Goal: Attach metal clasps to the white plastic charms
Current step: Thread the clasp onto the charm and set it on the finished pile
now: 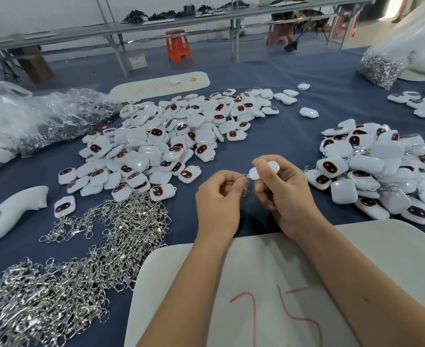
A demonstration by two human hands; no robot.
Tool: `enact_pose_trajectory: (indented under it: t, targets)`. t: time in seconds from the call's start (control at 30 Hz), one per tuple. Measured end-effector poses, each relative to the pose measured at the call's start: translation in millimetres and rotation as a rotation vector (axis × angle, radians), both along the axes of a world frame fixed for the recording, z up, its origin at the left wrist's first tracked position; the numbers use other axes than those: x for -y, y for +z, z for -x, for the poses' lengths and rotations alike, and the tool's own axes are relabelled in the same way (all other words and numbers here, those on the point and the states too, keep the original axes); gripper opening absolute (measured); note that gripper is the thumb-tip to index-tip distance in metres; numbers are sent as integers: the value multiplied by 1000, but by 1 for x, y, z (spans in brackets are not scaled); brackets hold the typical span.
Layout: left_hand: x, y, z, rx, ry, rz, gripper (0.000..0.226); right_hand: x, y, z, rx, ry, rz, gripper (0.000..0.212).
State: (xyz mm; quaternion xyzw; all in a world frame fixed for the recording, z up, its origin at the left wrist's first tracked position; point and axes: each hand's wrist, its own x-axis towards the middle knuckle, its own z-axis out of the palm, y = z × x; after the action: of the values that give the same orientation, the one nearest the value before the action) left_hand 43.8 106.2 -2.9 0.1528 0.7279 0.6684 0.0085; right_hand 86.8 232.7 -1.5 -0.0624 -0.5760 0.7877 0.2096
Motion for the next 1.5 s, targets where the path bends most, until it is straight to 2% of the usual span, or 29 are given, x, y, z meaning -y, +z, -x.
enact_pose_trajectory:
  t: [0.2, 0.3, 0.4, 0.47, 0.57, 0.73, 0.83, 0.97, 1.13, 1.33, 1.4, 1.43, 1.5]
  targets:
    - [11, 5, 3, -567, 106, 426, 12, 1, -3, -1, 14, 81, -70, 11]
    - [8, 5, 3, -651, 98, 584, 12, 4, -4, -2, 15, 43, -196, 16]
    - [6, 3, 4, -614, 86, 634, 13, 6, -4, -2, 27, 23, -294, 20]
    - [8, 1, 5, -490, 90, 481, 13, 5, -4, -2, 29, 28, -212, 23]
    - [6, 3, 3, -164, 67, 78, 16, 1, -3, -2, 22, 82, -50, 24]
    - [-2, 3, -2, 406, -74, -445, 10, 1, -2, 0, 11, 117, 8, 24]
    - [-2, 4, -1, 487, -30, -603, 13, 2, -2, 0, 6, 114, 19, 23]
    - [-2, 3, 0, 298, 118, -442, 16, 2, -1, -1, 32, 99, -11, 18]
    - [6, 2, 4, -248, 188, 31, 15, 2, 0, -1, 53, 80, -13, 15]
    - [12, 1, 9, -682, 132, 395, 12, 2, -3, 0, 82, 54, -52, 15]
    - [11, -1, 10, -707, 140, 413, 13, 3, -5, 0, 87, 34, -71, 14]
    - [11, -2, 9, -659, 147, 373, 13, 3, -5, 1, 86, 27, -73, 15]
    - [10, -2, 5, -412, 157, 167, 14, 3, -5, 1, 82, 32, -67, 18]
